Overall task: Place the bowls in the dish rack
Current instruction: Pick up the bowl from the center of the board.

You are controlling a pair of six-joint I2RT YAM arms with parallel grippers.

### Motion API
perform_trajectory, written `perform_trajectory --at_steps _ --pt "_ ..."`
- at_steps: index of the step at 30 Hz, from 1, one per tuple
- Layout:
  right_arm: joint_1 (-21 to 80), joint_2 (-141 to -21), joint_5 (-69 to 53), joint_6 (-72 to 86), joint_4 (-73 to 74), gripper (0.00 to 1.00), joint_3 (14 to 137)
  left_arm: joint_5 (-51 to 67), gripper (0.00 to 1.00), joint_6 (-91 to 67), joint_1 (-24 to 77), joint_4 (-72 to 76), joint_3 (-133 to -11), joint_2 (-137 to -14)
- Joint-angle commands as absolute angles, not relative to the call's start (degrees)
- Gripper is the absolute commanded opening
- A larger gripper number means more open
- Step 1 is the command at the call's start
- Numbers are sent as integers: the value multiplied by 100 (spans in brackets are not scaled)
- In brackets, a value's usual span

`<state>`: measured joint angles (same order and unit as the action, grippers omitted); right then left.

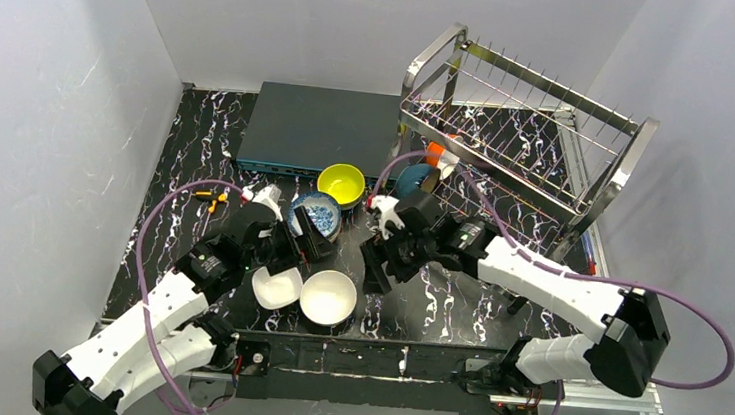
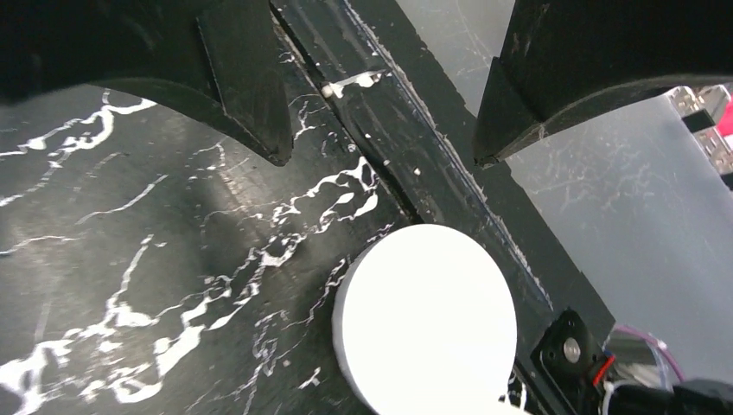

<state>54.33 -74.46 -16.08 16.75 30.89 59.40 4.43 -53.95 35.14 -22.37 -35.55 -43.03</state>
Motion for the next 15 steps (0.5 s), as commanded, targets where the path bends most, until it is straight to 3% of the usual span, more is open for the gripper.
perform_trajectory --at_steps 1,15 --pt "5781 -7625 -1438 1790 2989 83 5962 645 98 -5329 3335 -2564 -3842 -4218" --pt "6348 -8948 -1249 2062 1799 77 5814 -490 98 -5035 3322 -3801 -3880 -3138"
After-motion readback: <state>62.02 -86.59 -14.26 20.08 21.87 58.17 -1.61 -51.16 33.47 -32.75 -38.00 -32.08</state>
